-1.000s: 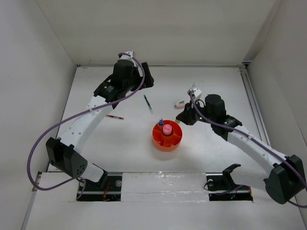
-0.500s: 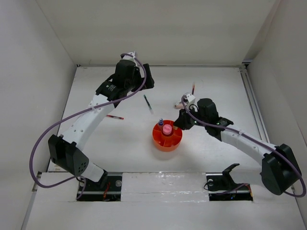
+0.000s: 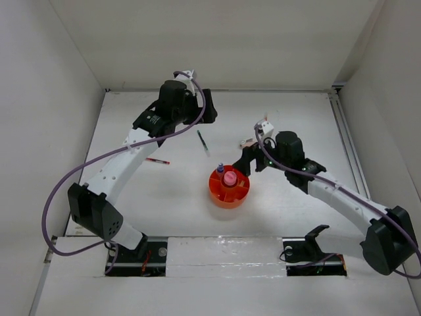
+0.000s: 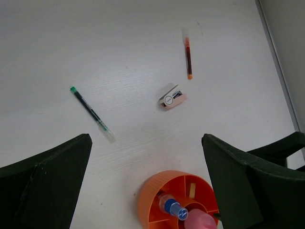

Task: Sort the stationery into containers
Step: Place the stationery in the storage box, then pick up the stapler from the center of the board, then place the stapler in the storage box.

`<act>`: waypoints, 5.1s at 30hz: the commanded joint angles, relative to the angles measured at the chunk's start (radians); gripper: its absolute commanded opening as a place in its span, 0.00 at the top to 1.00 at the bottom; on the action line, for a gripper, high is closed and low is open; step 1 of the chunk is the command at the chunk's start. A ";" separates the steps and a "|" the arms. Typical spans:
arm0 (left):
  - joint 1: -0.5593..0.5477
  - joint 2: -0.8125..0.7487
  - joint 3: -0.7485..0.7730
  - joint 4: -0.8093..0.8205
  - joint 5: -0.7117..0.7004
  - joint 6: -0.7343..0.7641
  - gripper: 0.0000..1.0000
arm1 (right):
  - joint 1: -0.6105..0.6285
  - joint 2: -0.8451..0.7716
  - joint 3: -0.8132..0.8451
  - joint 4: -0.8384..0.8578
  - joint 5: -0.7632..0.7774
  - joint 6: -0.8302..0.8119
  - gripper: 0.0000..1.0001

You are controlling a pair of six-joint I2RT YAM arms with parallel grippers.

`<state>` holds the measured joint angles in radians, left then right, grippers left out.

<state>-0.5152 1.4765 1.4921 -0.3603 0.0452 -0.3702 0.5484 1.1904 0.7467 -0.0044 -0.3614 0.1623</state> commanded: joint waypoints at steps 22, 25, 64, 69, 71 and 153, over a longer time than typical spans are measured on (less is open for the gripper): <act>-0.111 0.715 0.585 -0.121 0.314 0.487 0.00 | -0.197 -0.225 0.335 -0.591 0.464 0.235 0.00; -0.134 0.754 0.577 -0.108 0.289 0.487 0.00 | -0.209 -0.244 0.324 -0.614 0.426 0.235 0.00; -0.255 0.910 0.454 0.073 0.036 0.540 0.42 | -0.229 -0.324 0.344 -0.743 0.412 0.138 0.00; -0.246 0.910 0.454 0.064 0.025 0.519 0.66 | -0.229 -0.314 0.344 -0.743 0.412 0.148 0.00; -0.246 0.910 0.454 0.064 0.015 0.510 0.72 | -0.229 -0.314 0.344 -0.734 0.412 0.148 0.00; -0.200 -0.001 0.149 0.155 0.125 0.341 0.22 | -0.031 0.176 0.569 0.196 -0.022 0.626 1.00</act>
<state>-0.7074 1.4887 1.6306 -0.2790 0.1535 -0.0311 0.4965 1.4014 1.2919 0.1627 -0.3248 0.8253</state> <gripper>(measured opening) 0.734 0.348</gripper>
